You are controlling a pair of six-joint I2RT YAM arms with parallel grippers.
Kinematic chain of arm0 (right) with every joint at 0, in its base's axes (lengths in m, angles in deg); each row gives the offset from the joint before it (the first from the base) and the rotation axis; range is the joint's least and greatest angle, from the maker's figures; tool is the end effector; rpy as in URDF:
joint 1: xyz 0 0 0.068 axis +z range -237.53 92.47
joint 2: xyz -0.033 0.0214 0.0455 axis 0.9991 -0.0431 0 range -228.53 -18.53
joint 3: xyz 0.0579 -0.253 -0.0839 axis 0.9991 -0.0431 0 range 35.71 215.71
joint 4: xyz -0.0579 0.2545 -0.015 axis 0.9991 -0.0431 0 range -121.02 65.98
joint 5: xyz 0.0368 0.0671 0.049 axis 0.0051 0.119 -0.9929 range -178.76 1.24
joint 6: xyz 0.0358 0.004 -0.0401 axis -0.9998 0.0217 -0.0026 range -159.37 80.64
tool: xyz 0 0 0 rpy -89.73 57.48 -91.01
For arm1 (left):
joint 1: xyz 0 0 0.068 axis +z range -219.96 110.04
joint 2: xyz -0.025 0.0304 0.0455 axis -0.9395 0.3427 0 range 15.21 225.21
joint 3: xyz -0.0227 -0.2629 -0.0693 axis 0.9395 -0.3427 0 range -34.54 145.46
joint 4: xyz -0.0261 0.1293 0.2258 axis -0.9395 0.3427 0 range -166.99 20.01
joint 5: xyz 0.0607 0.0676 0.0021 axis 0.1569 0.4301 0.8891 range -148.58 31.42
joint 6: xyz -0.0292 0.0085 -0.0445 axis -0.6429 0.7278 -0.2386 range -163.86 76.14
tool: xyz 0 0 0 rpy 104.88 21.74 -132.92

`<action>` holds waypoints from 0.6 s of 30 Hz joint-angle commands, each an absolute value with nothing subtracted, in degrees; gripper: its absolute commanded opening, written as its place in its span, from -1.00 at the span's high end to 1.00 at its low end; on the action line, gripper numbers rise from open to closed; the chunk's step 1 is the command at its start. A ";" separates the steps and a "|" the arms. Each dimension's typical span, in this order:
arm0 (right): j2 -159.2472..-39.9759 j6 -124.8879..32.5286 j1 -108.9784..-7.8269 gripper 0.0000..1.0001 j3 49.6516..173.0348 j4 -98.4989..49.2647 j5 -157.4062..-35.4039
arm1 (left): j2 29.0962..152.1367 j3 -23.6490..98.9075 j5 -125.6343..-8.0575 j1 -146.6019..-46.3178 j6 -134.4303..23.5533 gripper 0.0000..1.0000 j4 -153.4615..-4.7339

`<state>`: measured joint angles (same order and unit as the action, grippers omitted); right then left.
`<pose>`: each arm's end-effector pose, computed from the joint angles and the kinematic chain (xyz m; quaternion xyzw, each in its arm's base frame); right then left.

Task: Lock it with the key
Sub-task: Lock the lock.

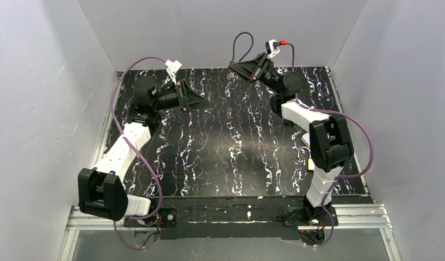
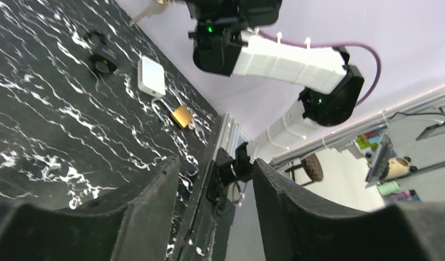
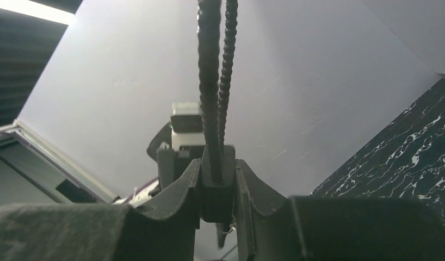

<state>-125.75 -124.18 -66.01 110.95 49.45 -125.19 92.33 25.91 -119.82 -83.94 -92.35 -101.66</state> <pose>0.3779 0.1718 0.3548 -0.0378 0.4816 0.7702 0.4164 0.2868 -0.1034 0.3707 0.1996 0.6533 -0.6225 0.3820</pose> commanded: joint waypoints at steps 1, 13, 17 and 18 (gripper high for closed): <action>-120.12 -117.34 -64.40 0.97 111.05 53.28 -130.82 | 89.13 32.13 -121.20 -80.26 -89.45 -0.15 -100.00; -113.47 -95.05 -53.11 0.97 105.58 38.47 -139.96 | 93.71 41.84 -120.44 -82.72 -88.54 -0.26 -99.10; -113.73 -95.02 -51.61 0.97 105.60 38.56 -141.21 | 95.43 42.98 -119.91 -84.29 -88.80 0.62 -98.94; -113.89 -95.03 -51.20 0.81 105.56 38.05 -142.28 | 97.55 44.93 -120.88 -84.61 -89.97 1.00 -98.67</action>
